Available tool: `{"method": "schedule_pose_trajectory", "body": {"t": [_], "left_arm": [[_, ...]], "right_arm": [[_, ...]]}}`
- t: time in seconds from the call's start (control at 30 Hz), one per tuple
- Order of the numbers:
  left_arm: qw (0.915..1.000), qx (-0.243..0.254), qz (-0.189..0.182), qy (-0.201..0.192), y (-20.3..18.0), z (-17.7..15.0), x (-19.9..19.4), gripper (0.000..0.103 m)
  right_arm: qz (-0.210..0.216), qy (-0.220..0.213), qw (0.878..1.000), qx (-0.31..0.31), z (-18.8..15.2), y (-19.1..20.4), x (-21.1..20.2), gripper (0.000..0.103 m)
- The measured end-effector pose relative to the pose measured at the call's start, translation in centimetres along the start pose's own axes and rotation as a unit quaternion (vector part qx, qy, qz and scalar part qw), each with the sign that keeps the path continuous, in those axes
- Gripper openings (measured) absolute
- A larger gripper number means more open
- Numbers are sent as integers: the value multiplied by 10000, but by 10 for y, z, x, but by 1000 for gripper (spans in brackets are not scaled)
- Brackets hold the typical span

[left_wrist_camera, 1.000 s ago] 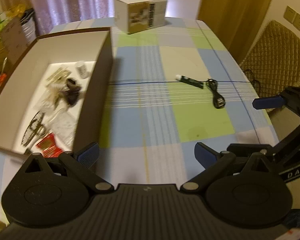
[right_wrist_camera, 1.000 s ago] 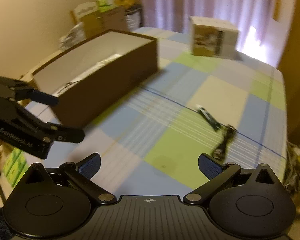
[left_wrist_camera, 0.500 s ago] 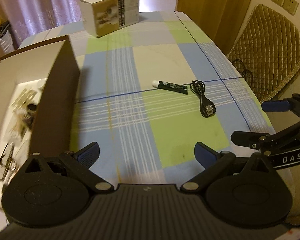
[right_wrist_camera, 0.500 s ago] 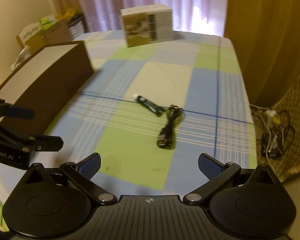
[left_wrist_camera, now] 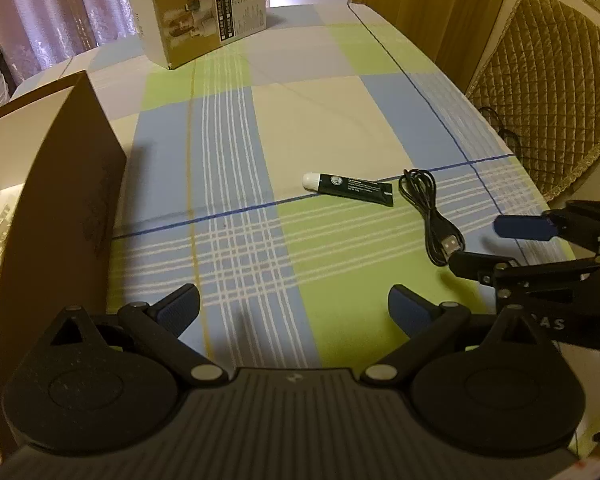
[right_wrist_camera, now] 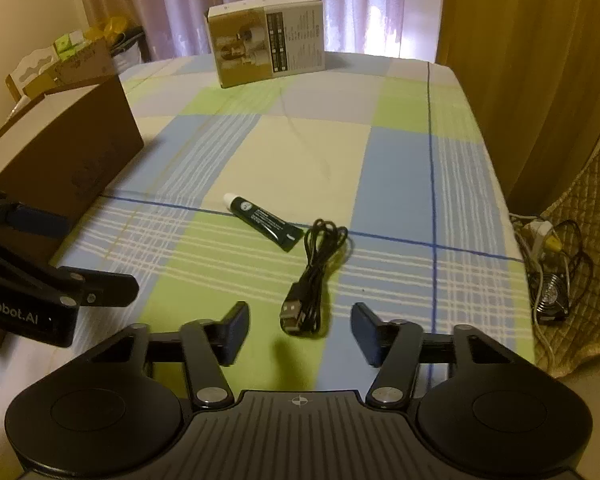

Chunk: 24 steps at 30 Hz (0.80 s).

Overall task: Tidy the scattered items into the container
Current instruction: 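Grasp the black cable with the right tool while the left tool grasps the green tube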

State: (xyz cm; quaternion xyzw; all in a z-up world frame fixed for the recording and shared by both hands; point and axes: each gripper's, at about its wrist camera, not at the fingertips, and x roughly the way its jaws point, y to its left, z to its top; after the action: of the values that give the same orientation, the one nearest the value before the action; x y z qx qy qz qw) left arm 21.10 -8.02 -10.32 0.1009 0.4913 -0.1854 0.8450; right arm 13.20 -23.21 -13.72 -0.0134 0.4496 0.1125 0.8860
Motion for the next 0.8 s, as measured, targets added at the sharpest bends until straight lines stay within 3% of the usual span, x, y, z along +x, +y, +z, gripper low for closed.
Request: {"method": "schedule_pose_trajectory", "body": {"t": [0.17,0.33,0.57,0.8], "left_arm": [[10000,30,2,51,2,9,15,99],[10000,68,-36,59,2,18,27,99],[9994,281,-194,-9,-14,31,49,99],[9985,445,-262,-191,-34,46,77,99]], "right_arm": [[-44,94,9999,61,7,-4,24,39],[-41,175,9997,156,11,-16,40,21],[-269,87,9990,353,12,-41,40,20],[-206,52,9985,500,16,-59,42,20]]}}
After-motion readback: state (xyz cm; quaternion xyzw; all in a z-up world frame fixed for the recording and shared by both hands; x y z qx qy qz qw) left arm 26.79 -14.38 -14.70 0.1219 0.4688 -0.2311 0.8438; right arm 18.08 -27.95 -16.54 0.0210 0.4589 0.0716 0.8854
